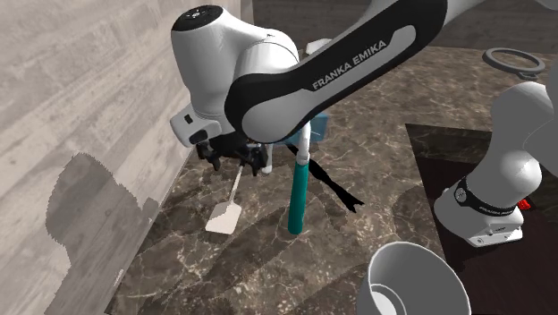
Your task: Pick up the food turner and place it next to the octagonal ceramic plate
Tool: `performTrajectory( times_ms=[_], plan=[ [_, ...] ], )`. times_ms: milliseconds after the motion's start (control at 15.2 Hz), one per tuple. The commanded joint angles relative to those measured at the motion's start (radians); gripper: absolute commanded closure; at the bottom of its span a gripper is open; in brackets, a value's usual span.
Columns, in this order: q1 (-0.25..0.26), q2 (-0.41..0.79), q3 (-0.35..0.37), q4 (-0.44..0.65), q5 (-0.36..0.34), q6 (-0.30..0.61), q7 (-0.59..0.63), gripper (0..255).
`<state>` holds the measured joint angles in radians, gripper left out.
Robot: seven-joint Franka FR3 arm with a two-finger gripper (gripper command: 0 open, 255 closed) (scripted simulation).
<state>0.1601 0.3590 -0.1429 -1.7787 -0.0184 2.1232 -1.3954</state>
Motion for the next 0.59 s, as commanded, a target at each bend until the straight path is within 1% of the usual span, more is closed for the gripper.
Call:
performTrajectory(
  times_ms=[0,132,528],
  plan=[
    [-0.002,0.013,0.000,-0.009,0.002,0.022,-0.003,0],
    [-0.003,0.022,0.001,-0.017,0.003,0.040,-0.003,0],
    [-0.003,0.023,0.001,-0.017,0.003,0.040,-0.003,0]
  ],
)
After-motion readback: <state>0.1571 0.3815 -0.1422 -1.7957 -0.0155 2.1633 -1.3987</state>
